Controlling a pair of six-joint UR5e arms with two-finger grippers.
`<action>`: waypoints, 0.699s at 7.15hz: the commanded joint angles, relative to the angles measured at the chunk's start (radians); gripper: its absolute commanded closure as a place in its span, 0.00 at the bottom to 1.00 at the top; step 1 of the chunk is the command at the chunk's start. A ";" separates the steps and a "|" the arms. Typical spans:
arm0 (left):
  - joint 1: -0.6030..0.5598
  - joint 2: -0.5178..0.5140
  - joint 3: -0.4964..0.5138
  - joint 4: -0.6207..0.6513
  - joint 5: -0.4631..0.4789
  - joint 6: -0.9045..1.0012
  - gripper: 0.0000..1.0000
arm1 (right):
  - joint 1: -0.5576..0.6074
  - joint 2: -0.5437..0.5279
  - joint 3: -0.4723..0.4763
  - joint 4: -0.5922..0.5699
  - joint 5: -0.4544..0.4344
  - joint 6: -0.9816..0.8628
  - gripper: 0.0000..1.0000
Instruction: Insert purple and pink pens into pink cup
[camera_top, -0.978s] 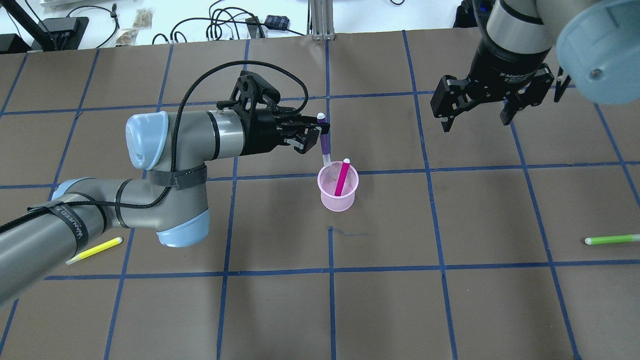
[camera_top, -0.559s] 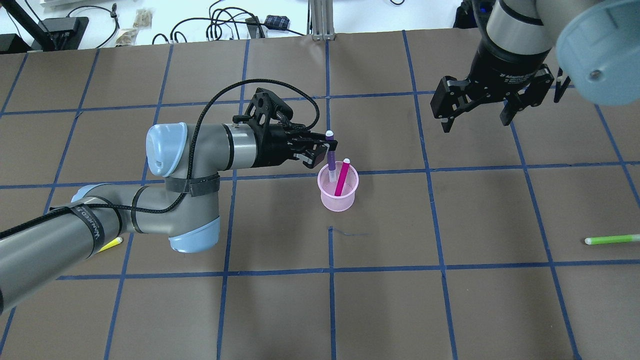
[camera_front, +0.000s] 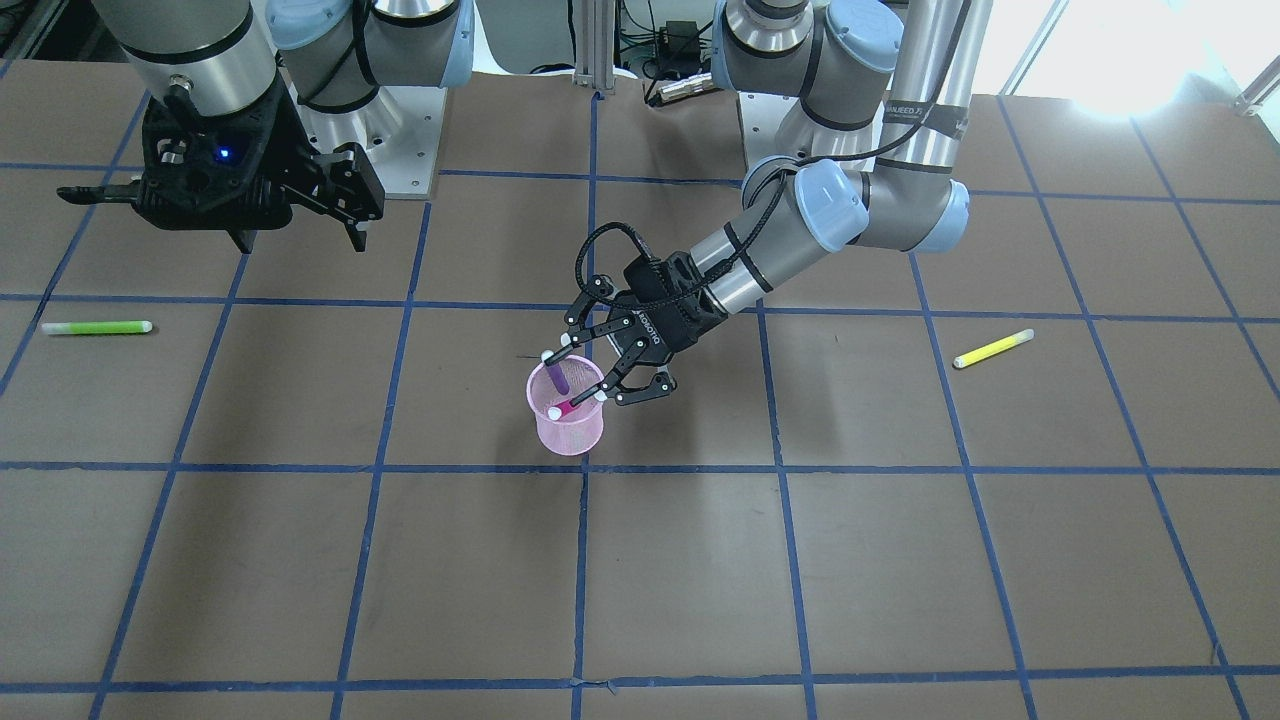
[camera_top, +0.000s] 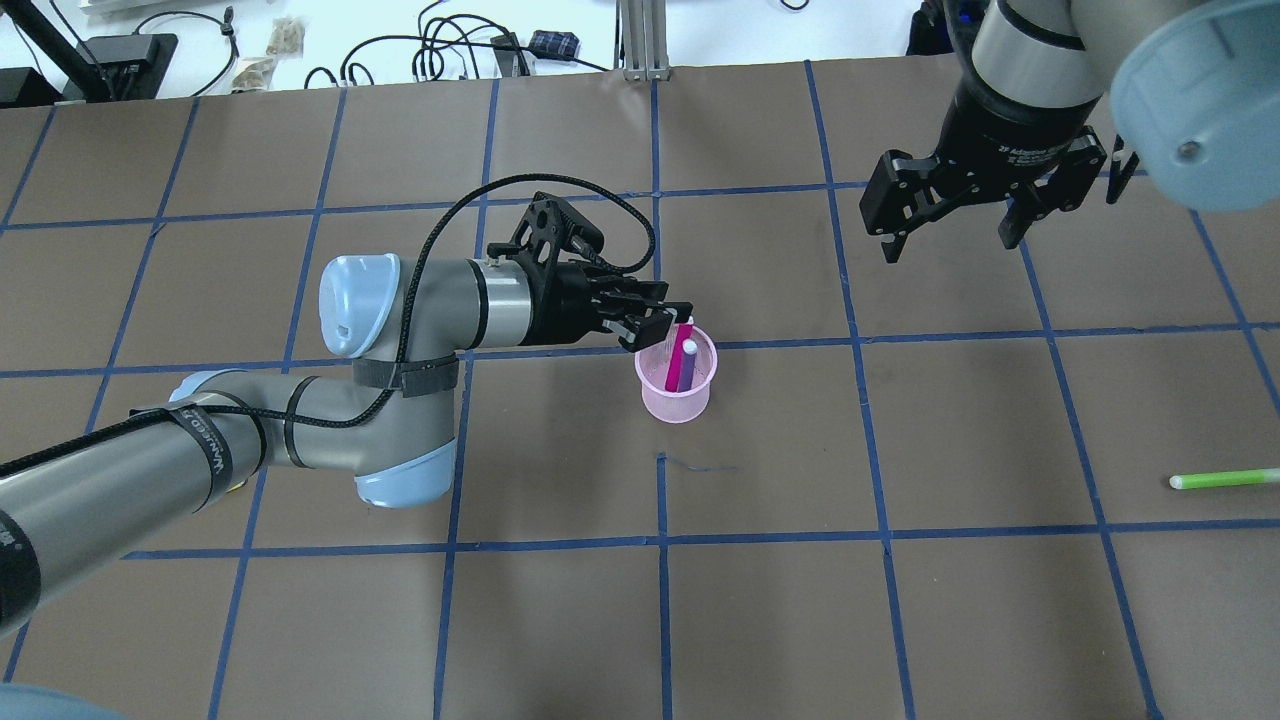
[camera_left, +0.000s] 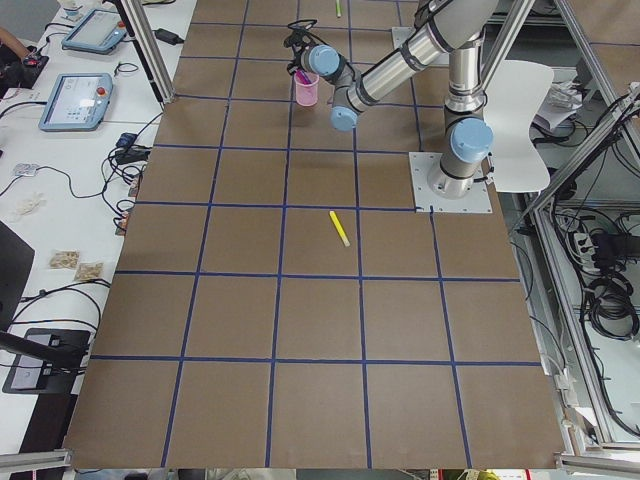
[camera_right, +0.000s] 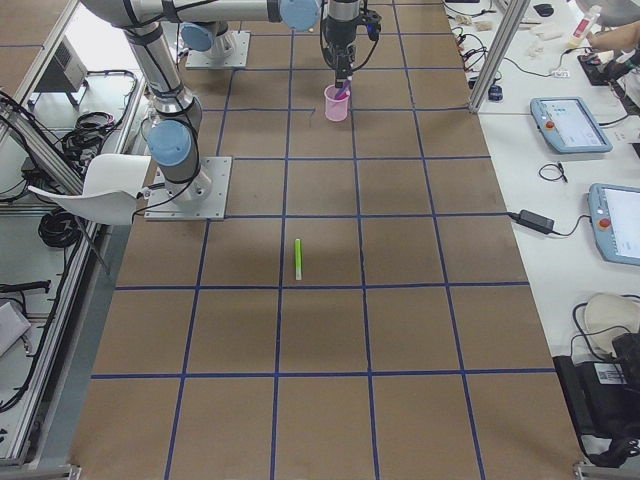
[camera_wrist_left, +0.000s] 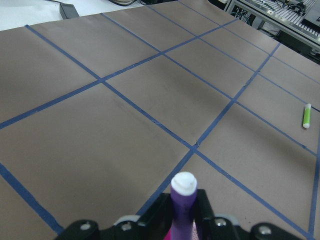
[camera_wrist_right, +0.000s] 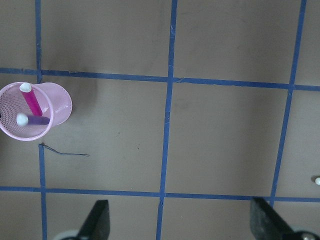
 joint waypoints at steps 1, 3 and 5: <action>0.005 0.006 0.022 -0.003 0.012 -0.020 0.00 | 0.000 0.000 0.000 0.000 0.000 0.001 0.00; 0.022 0.031 0.120 -0.072 0.051 -0.182 0.00 | 0.000 0.000 0.000 0.000 0.000 -0.001 0.00; 0.013 0.063 0.264 -0.370 0.159 -0.183 0.00 | 0.000 0.000 0.000 0.000 0.000 0.001 0.00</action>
